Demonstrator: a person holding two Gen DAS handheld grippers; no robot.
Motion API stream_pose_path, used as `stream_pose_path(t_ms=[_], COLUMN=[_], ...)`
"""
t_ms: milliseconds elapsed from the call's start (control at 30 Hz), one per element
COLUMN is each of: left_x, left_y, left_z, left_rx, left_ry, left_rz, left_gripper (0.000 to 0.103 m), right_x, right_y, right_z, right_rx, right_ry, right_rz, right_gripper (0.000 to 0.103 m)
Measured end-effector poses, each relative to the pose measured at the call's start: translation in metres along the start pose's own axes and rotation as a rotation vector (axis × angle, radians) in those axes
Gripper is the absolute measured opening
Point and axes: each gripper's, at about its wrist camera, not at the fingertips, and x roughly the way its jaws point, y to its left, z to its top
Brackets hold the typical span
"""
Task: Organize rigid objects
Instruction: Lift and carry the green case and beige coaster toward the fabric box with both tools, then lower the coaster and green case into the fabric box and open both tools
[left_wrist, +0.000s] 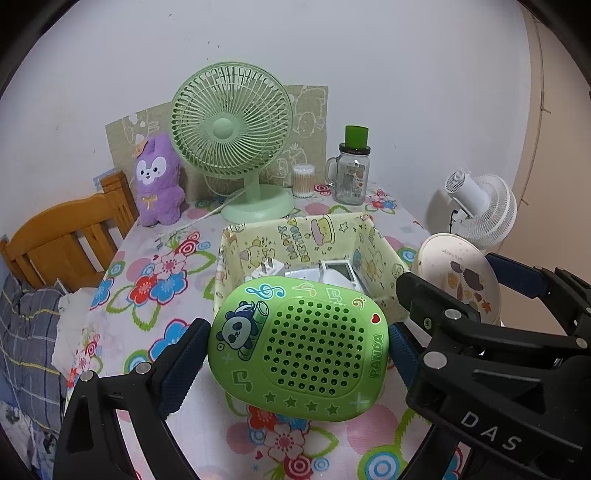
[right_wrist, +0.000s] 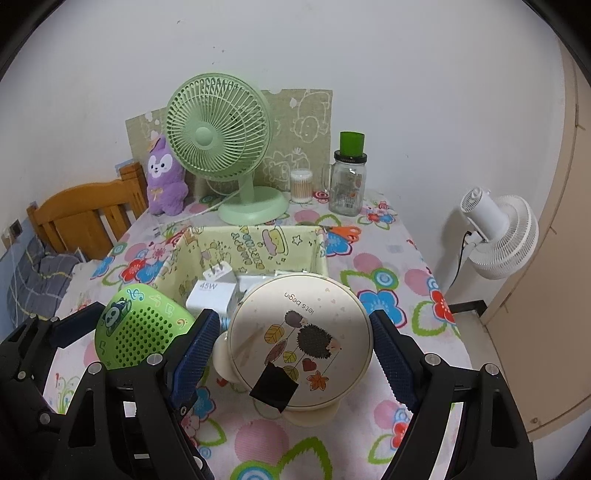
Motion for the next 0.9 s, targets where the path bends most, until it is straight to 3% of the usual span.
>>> stream_pose_path(t_ms=[900], left_x=[0.079], left_y=[0.019], left_z=[0.033], left_rx=[-0.033], left_ry=[0.079], left_rz=[0.018], left_gripper=[0.096], right_x=[0.087], right_y=[0.008], right_z=[0.038], right_rx=[-0.005], right_ry=[0.078], right_rz=[0.029], right_gripper=[0.084])
